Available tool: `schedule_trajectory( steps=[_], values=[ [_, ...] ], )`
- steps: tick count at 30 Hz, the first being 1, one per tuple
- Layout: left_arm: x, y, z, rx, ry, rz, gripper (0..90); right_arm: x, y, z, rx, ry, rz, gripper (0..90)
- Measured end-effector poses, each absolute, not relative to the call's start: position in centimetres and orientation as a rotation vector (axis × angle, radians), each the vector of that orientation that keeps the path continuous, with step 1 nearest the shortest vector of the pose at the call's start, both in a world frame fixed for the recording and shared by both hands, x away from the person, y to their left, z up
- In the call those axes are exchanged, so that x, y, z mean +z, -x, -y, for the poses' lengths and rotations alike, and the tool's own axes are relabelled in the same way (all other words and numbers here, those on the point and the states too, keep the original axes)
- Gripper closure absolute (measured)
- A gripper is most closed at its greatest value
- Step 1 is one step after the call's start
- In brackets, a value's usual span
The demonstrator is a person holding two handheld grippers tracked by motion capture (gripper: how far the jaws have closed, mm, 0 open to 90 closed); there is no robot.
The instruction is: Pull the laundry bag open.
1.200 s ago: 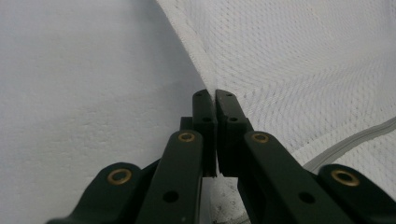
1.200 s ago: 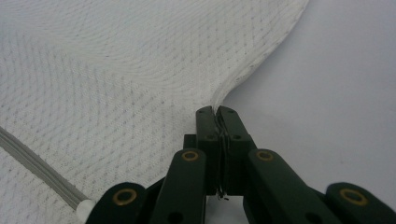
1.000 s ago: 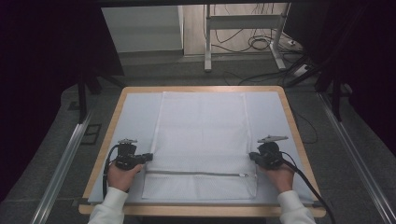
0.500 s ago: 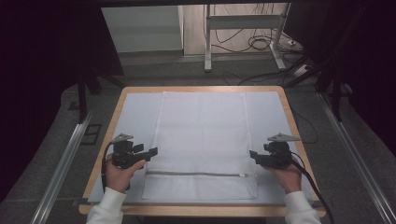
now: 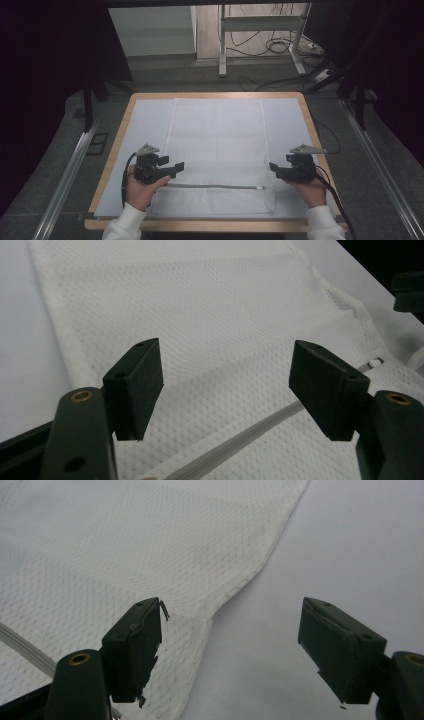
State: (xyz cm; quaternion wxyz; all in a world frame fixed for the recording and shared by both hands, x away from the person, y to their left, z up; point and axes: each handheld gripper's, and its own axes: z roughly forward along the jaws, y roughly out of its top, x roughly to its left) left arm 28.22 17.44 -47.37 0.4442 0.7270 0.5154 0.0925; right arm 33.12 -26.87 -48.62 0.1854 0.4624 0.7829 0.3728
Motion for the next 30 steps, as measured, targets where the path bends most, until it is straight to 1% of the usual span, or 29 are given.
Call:
schedule_trajectory(
  steps=[6, 17, 30],
  values=[
    [-47.0, -27.8, -15.8, 0.228, -1.809, -1.228, 30.7, -48.7, -32.9, 26.8, 1.037, -1.302, -2.207, 25.0],
    [-47.3, -27.6, -12.8, 0.147, -1.867, -1.164, 30.3, -48.7, -32.9, 27.5, 1.071, -1.352, -2.170, 24.9],
    [-47.8, -27.2, -9.4, 0.097, -1.905, -1.103, 30.5, -48.8, -32.9, 27.4, 1.085, -1.361, -2.172, 25.1]
  ],
)
